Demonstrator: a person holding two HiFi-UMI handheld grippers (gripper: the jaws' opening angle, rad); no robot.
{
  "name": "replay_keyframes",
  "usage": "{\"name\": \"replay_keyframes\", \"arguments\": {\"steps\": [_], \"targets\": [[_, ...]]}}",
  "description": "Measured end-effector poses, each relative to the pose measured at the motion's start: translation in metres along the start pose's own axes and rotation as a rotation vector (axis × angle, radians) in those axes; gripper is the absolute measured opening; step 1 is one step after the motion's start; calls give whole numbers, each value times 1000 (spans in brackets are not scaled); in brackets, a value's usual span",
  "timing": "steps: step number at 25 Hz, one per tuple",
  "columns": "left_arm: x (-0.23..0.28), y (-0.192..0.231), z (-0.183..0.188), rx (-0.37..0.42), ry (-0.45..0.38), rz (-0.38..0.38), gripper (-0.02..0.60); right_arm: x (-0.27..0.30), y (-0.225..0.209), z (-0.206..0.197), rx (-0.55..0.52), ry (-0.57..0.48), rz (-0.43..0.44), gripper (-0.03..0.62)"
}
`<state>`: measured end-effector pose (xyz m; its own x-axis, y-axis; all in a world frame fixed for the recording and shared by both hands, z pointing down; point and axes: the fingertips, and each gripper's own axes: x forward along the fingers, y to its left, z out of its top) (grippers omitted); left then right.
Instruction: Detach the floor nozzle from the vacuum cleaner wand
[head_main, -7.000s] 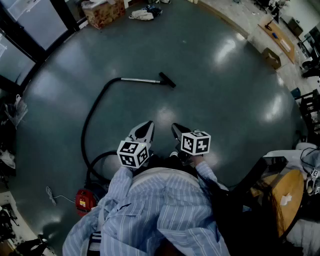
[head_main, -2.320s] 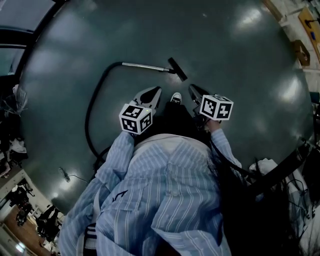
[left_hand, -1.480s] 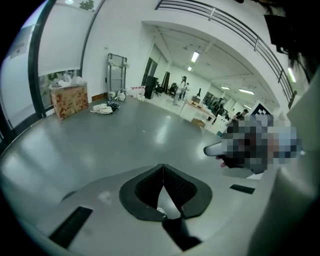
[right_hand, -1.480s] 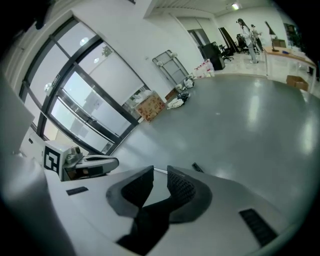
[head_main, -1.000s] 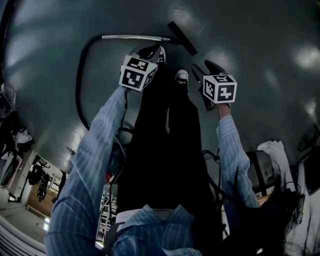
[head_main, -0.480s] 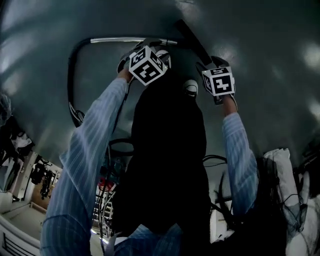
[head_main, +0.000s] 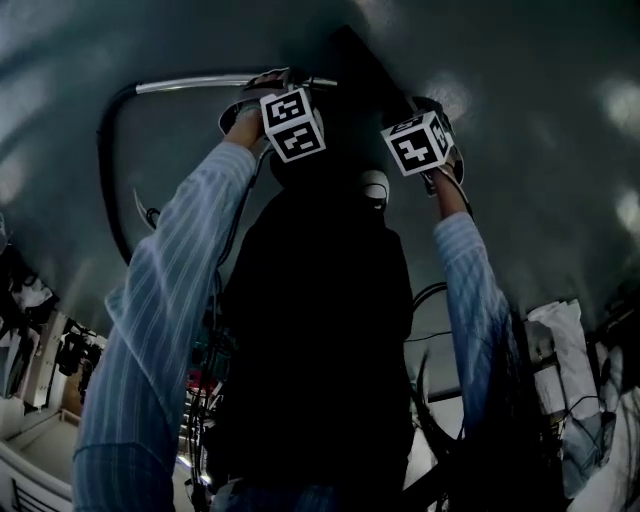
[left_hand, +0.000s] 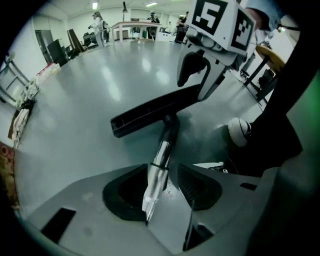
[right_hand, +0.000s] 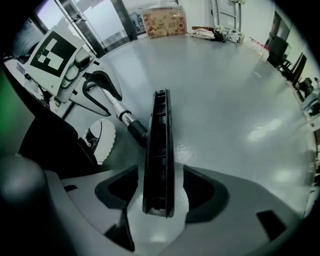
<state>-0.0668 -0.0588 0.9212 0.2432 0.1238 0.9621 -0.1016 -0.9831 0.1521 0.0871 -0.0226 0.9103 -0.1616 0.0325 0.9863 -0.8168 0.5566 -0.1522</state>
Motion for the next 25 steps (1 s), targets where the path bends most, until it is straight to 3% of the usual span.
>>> {"name": "replay_keyframes", "arguments": {"steps": [8,10,14,18,21,25], "targets": [[36,4,4,122,96,21,176,14,-7,-4,74,-3,-6,264],[41,5,-3,136,126,21,176,13,-5,-2,76,-12,6,225],[38,6,-1,70,129,-6,176,2,-12,-6,85,-27,-41,215],[36,2,-1,61,141,-23,176,-11,-38,-41,194,36,-85,213],[35,5,-2,62,146,2,176,-18,-57,-68,259,77,-69,213],[38,7,-5,41,140,29,174,-4,-64,-82,233,116,-51,215]]}}
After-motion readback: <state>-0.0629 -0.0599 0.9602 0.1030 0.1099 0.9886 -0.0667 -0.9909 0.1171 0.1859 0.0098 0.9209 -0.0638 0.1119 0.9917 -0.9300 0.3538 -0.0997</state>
